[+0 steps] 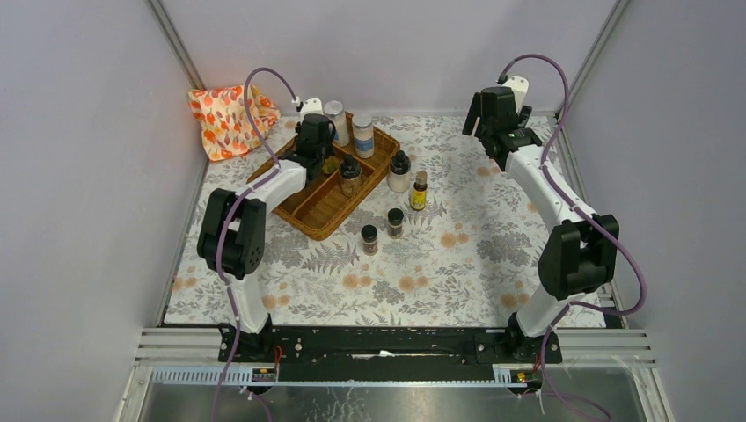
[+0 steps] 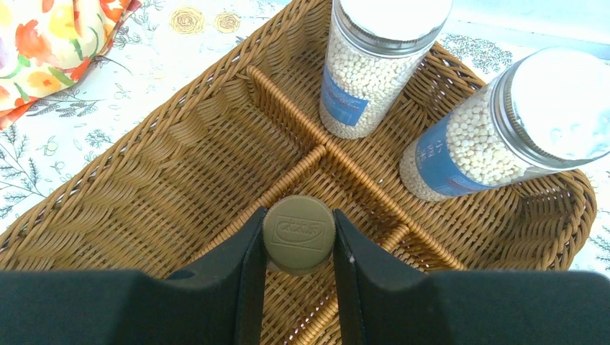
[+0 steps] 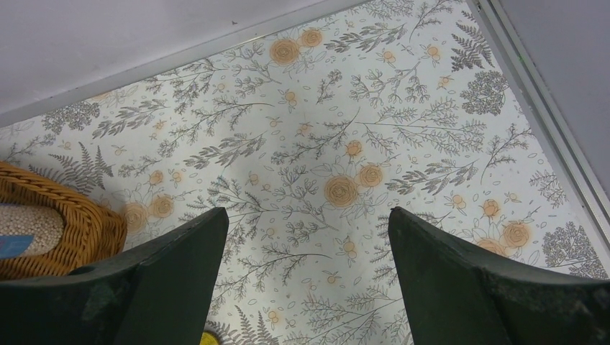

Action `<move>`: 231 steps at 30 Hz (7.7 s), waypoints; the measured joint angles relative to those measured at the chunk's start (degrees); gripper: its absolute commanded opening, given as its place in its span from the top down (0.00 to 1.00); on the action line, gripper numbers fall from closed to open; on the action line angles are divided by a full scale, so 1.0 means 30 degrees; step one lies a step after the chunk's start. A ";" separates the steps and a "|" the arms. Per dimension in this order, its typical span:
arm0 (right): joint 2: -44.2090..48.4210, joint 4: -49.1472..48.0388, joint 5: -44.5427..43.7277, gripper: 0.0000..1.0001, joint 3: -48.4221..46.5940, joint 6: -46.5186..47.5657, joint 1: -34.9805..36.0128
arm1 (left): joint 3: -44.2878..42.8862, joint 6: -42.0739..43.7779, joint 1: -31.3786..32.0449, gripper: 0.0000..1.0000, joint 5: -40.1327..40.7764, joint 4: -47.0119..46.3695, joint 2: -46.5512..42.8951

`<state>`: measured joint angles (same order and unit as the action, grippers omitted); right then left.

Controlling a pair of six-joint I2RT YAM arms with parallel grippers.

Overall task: Organize the condiment bottles
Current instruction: Place the bottle in the storage box, then pick up the bottle from the center of the board, then place the bottle in the storage box.

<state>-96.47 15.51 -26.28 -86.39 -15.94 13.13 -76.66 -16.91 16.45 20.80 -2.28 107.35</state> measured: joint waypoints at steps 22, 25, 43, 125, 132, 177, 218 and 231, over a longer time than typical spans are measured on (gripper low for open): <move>-0.0015 -0.0022 0.0138 0.11 0.0000 -0.0138 -0.0015 | 0.0000 0.0415 0.0022 0.38 0.0036 -0.0240 0.0124; -0.0015 -0.0022 0.0146 0.11 0.0000 -0.0146 -0.0015 | -0.0007 0.0430 0.0102 0.38 0.0044 -0.0233 0.0124; -0.0015 -0.0022 0.0153 0.11 0.0000 -0.0146 -0.0022 | -0.0423 0.0765 0.0590 0.37 0.0372 -0.0109 -0.0102; 0.4641 0.0117 0.0066 0.10 0.4153 -0.0284 -0.0277 | 0.0495 0.4991 1.0018 0.31 -0.7315 1.0958 -0.3534; 0.4641 0.0109 0.0073 0.10 0.4153 -0.0270 -0.0386 | 0.0495 0.4998 1.0018 0.31 -0.6492 0.9355 -0.3016; 0.4065 -0.0138 0.0095 0.10 0.4146 -0.0248 -0.0758 | -0.0153 0.5049 0.9486 0.73 -0.6557 0.8167 -0.0925; 0.5639 -0.0124 0.0131 0.11 0.4146 -0.0503 -0.0758 | -0.5872 0.3009 0.9398 1.00 -0.0896 1.1868 -0.4481; 0.5639 0.0058 0.0146 0.11 0.3840 -0.0495 -0.0758 | -1.0171 0.1479 0.4116 1.00 0.0415 1.3260 -0.3723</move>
<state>-79.55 15.68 -25.85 -74.87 -17.43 10.85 -107.18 -12.47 28.80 22.04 37.50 96.18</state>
